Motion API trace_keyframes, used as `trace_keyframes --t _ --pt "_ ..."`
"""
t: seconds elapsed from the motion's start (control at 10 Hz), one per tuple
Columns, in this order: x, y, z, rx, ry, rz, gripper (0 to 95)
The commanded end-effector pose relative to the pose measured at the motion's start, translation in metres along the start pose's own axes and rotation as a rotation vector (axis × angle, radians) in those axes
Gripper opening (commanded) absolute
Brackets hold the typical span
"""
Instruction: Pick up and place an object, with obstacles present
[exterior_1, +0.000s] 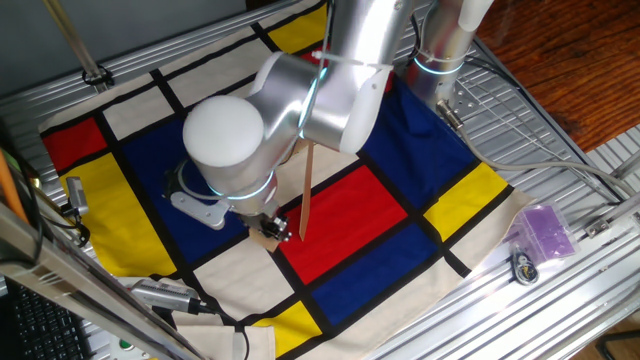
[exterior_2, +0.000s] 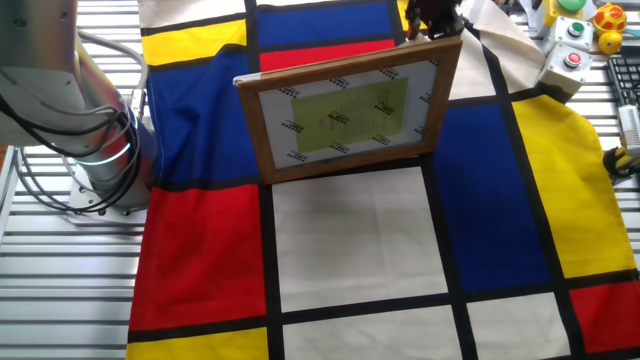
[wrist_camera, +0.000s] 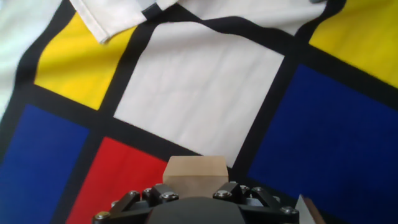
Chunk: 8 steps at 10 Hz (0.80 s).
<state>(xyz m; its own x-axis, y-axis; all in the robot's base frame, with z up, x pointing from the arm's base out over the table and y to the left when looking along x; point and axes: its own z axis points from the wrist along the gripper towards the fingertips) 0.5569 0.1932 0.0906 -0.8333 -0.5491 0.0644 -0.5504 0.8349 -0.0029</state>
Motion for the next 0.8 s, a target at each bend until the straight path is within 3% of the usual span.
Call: trace_keyframes --t 0.1,0.4,0.5,0.8 --pt "0.001 -0.003 0.016 -0.002 -0.014 -0.012 0.0" --pt "0.002 -0.004 0.026 -0.004 -0.017 -0.047 0.0" --pt "0.002 -0.004 0.027 -0.008 -0.019 -0.067 38.0" --pt "0.001 -0.004 0.026 -0.006 -0.032 -0.099 38.0"
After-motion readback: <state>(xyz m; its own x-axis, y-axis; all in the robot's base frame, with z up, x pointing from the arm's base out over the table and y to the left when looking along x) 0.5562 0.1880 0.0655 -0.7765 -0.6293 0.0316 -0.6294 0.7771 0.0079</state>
